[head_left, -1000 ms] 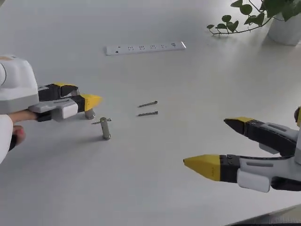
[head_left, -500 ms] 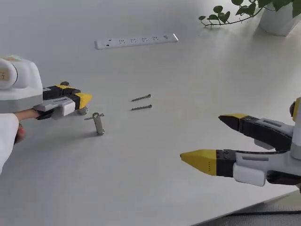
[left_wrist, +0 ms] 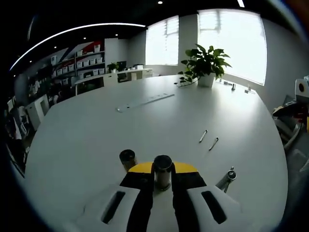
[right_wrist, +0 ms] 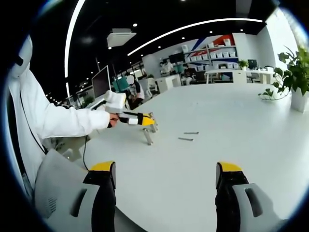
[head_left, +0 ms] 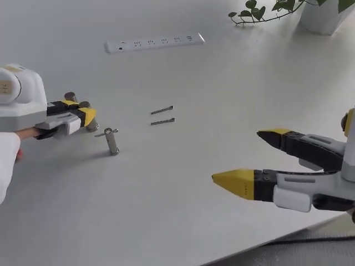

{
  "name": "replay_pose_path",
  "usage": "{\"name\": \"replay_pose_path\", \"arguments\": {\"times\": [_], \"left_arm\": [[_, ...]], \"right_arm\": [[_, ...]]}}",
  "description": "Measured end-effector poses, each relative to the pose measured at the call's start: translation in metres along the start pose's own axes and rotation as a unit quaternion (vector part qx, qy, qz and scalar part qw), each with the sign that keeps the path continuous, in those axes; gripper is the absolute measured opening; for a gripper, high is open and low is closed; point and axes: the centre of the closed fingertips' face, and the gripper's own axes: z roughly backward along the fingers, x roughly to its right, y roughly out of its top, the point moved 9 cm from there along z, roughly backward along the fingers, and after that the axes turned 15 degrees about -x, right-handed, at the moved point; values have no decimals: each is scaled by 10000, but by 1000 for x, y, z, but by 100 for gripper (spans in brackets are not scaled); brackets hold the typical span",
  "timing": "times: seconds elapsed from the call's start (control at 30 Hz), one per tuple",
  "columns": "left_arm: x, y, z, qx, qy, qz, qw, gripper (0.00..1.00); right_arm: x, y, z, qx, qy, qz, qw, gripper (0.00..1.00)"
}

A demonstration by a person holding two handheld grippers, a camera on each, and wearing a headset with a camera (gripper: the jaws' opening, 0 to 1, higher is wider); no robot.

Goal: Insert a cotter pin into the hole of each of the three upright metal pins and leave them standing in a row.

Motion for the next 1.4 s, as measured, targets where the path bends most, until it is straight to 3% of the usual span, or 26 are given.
{"name": "replay_pose_path", "arguments": {"times": [0.17,0.23,0.43,0.73,0.9,1.1,1.4], "left_arm": [[0,0,0,16,102,43,9999,11],[1,2,1,-69,144,292,9994,11],[2,0,8,-76,148,318,9994,10],[6,20,44,363,4,116,9993,10],[20,33,72,622,-223,-297,9974,10],[41,40,91,819,-517,-527,9939,10],[84,24,89,662,-1211,-960,9858,10]], "right_arm": [[-1,-3,-1,-33,-4,-4,10000,83],[-1,-3,-2,-40,9,-8,10000,83],[-2,-5,-2,-71,45,7,10000,83],[-2,-3,-3,-71,83,48,9999,83],[-4,-3,-5,-106,124,103,9998,83],[-6,-4,-6,-146,183,166,9996,83],[-7,-7,-7,-185,230,180,9994,82]]}}
